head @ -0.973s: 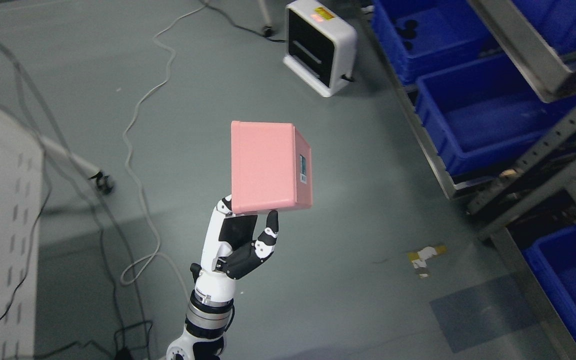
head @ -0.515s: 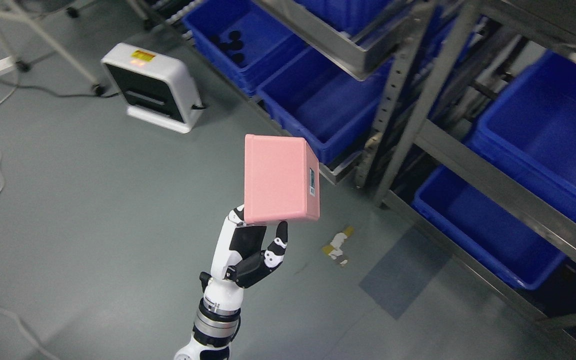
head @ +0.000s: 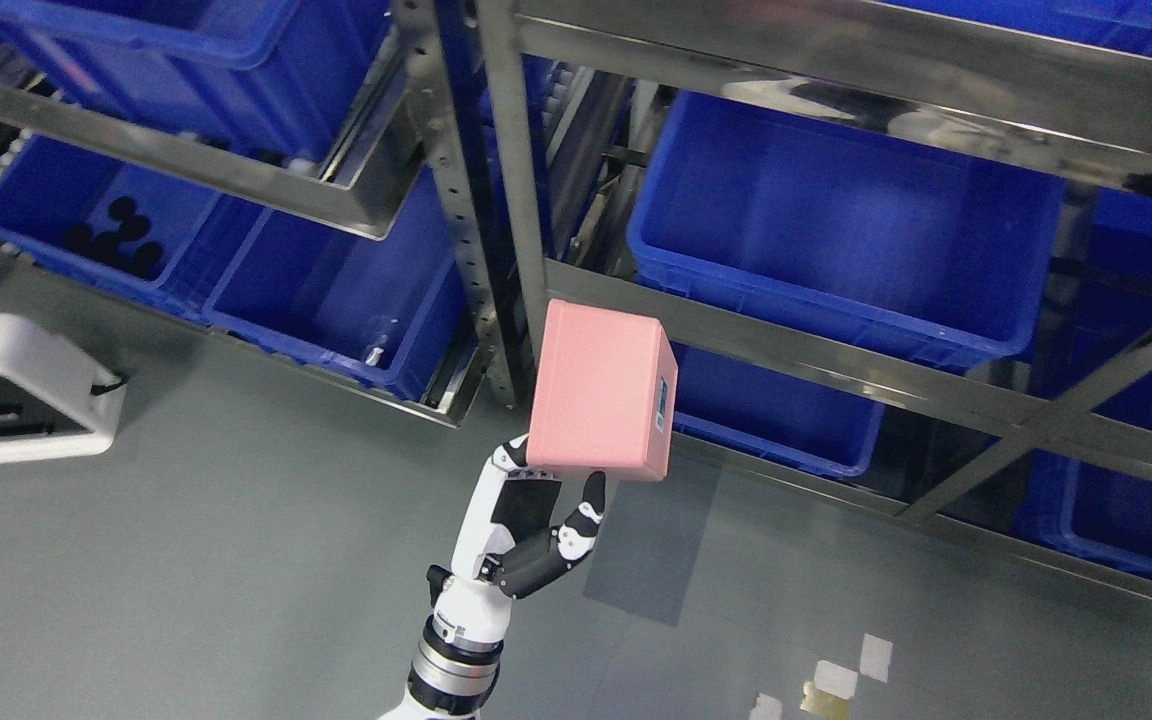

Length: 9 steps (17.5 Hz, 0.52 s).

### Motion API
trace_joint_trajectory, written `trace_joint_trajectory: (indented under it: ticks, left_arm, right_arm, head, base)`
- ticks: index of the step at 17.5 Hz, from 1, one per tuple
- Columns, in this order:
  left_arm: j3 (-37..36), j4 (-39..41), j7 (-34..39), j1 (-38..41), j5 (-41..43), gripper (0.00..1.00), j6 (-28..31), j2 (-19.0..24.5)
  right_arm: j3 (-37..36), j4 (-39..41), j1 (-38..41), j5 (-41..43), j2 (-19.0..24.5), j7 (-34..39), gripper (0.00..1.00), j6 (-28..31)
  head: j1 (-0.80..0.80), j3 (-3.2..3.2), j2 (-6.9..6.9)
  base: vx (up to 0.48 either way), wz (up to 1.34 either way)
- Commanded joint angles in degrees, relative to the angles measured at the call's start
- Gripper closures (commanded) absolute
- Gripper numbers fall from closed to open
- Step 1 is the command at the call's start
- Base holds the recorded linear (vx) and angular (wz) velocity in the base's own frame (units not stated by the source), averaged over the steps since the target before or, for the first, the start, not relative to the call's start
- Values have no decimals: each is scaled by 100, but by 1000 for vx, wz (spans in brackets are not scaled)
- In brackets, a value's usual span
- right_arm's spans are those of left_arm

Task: Place storage box into left shelf container
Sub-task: 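Hold the pink box aloft in the left hand while turning to the shelf, then extend the left hand to carry the box into the blue shelf bin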

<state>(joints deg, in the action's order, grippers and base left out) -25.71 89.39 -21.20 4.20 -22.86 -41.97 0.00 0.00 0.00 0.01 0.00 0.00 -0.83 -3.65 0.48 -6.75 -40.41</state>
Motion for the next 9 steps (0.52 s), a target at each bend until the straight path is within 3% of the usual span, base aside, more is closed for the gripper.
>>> trace_joint_trajectory:
  ticks: [1, 9]
  left_arm:
    - [-197, -194, 2, 55, 1, 96, 4, 100]
    - [13, -361, 10, 2, 1, 96, 127, 100]
  right_arm:
    - [-17, 100, -36, 9, -100, 13, 0, -4]
    - [-17, 100, -36, 9, -100, 4, 0, -4]
  head:
    - [0, 0, 0]
    - [0, 0, 0]
  base:
    - [112, -612]
    - [89, -457]
